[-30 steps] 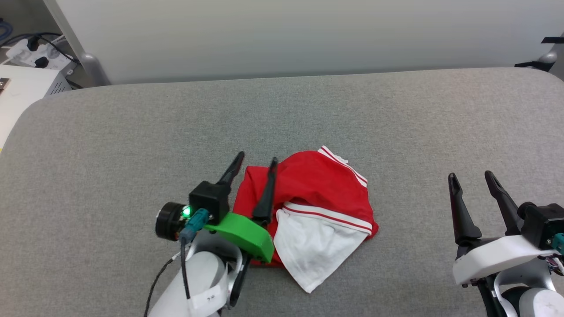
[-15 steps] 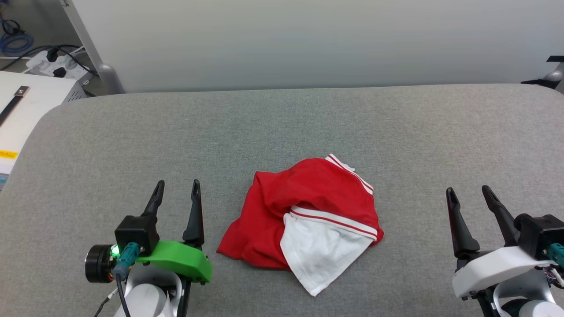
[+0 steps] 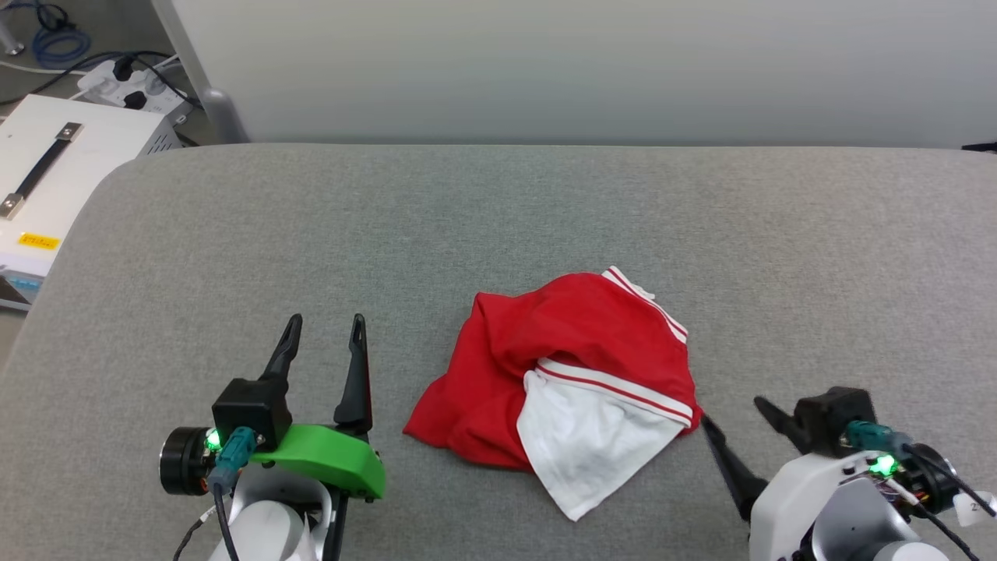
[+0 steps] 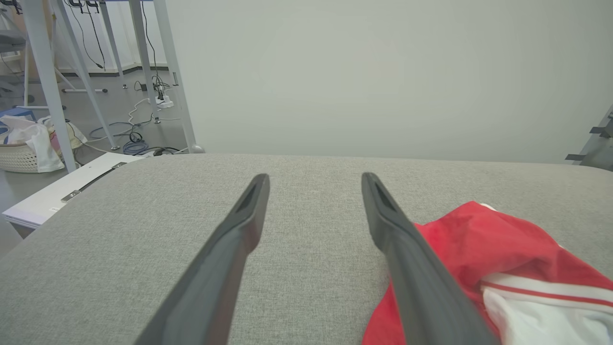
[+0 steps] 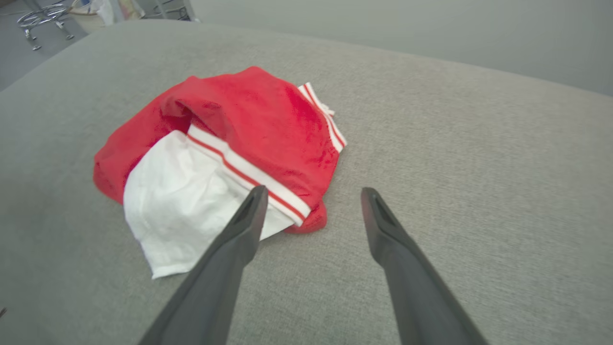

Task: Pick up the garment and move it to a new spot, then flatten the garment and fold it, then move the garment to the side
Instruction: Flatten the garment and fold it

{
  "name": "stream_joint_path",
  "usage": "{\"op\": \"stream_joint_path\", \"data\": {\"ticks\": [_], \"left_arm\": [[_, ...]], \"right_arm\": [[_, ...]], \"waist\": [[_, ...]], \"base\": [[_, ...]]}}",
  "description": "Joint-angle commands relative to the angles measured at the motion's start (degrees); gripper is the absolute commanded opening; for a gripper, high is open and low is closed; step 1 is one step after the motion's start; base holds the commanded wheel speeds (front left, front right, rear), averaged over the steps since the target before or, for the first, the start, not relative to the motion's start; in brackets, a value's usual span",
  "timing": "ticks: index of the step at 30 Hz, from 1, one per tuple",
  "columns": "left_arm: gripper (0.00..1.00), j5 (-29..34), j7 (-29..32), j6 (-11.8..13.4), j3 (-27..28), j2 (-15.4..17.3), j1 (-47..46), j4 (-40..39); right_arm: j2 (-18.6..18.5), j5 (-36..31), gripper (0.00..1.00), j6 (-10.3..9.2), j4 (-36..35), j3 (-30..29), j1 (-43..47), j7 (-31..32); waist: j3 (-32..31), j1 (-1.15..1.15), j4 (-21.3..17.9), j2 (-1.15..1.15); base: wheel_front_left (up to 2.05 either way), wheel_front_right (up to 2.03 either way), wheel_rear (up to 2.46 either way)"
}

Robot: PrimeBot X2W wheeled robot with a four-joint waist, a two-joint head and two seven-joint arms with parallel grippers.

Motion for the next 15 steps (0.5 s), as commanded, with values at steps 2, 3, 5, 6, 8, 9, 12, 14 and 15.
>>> {"op": "stream_joint_path", "data": {"ticks": [2,3,5,6,8,9,12,14,15], "left_arm": [[1.0,-0.22,-0.42,-0.04,-0.45,-0.78,-1.55,-0.21],[1.0,-0.19,-0.55,-0.12,-0.63,-1.04,-1.81,-0.21],[1.0,-0.12,-0.77,-0.06,-0.84,-1.53,-2.1,-0.28],[1.0,-0.04,-0.86,0.04,-0.95,-1.79,-2.19,-0.4],[1.0,0.03,-1.04,0.06,-1.18,-2.28,-2.51,-0.52],[1.0,0.01,-1.14,-0.03,-1.22,-2.51,-2.8,-0.48],[1.0,-0.04,-1.4,-0.28,-1.22,-3.18,-3.79,-0.15],[1.0,0.01,-1.57,-0.53,-1.25,-3.77,-4.63,0.11],[1.0,0.09,-1.63,-0.6,-1.33,-4.06,-4.92,0.21]], "right_arm": [[-2.94,1.78,1.0,0.35,0.29,4.32,-1.3,4.02],[-4.23,2.76,1.0,0.35,0.43,6.63,-1.88,5.65],[-6.55,4.46,1.0,0.35,0.83,11.2,-3.21,8.09],[-7.41,5.38,1.0,0.35,1.06,13.28,-3.89,8.99],[-9.19,7.09,1.0,0.35,1.71,17.65,-5.6,10.71],[-9.99,8.14,1.0,0.35,2.13,19.87,-6.62,11.43],[-11.78,9.73,1.0,0.35,3.65,24.49,-9.93,12.23],[-12.63,10.73,1.0,0.35,5.23,27.44,-12.67,12.39],[-12.9,11.14,1.0,0.35,6.07,28.56,-13.67,12.6]], "waist": [[1.32,0.0,2.13,0.0],[1.61,0.0,2.74,0.0],[2.21,0.0,3.68,0.0],[2.53,0.0,4.1,0.0],[3.38,0.0,5.16,0.0],[3.96,0.0,5.75,0.0],[5.56,0.0,7.1,0.0],[6.85,0.0,7.95,0.0],[7.27,0.0,8.28,0.0]], "base": [[0.0,0.0,0.0],[0.0,0.0,0.0],[0.0,0.0,0.0],[0.0,0.0,0.0],[0.0,0.0,0.0],[0.0,0.0,0.0],[0.0,0.0,0.0],[0.0,0.0,0.0],[0.0,0.0,0.0]]}}
